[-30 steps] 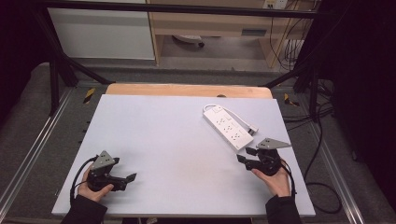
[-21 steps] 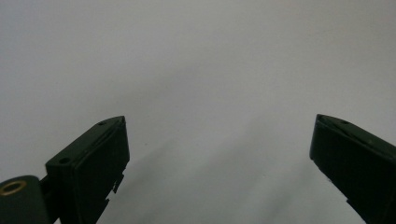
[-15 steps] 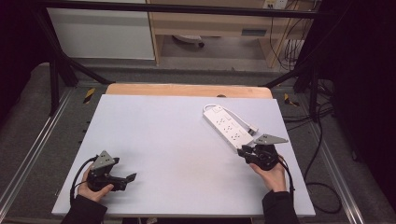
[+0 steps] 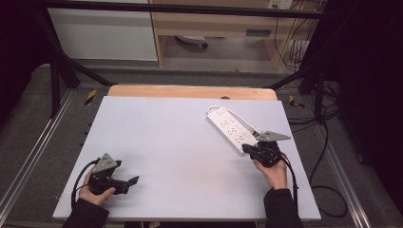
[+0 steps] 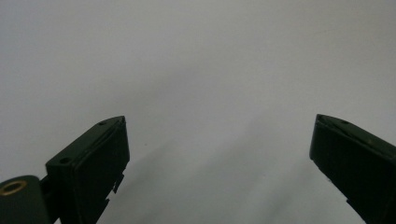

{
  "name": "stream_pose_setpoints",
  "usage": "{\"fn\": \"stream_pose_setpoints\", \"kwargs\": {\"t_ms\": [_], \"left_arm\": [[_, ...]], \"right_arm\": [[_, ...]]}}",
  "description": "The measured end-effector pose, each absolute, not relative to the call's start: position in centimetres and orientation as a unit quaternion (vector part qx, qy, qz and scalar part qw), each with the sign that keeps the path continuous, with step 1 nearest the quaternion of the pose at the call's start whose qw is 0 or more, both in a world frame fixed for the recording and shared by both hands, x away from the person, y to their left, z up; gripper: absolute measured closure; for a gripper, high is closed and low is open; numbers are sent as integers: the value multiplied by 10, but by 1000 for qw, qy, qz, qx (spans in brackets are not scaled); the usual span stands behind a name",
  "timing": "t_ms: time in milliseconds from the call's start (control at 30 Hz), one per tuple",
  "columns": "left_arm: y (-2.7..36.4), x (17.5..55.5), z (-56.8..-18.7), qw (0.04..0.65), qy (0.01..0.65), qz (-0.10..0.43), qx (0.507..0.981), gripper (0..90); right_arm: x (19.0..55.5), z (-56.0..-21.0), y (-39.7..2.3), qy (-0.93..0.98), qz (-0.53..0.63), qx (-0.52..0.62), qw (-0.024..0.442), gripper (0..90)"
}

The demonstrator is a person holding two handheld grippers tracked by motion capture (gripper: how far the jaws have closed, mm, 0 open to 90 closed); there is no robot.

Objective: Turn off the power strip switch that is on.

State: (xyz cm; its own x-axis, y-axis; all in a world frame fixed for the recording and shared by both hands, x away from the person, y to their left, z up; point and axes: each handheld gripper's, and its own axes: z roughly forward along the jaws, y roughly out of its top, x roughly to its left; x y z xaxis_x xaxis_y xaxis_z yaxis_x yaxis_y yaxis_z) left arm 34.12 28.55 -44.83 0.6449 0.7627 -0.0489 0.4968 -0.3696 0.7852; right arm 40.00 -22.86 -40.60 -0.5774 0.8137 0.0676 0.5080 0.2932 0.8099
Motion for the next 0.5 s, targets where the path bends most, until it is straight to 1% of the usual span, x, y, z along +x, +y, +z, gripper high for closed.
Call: {"fn": "stream_pose_setpoints", "kwargs": {"t_ms": [200, 500], "left_arm": [[286, 341, -448, 406, 388, 164, 811, 47], [286, 341, -448, 405, 388, 164, 811, 48]], "right_arm": [[405, -404, -227, 776, 427, 424, 189, 900], [420, -402, -225, 775, 428, 426, 186, 900]]}}
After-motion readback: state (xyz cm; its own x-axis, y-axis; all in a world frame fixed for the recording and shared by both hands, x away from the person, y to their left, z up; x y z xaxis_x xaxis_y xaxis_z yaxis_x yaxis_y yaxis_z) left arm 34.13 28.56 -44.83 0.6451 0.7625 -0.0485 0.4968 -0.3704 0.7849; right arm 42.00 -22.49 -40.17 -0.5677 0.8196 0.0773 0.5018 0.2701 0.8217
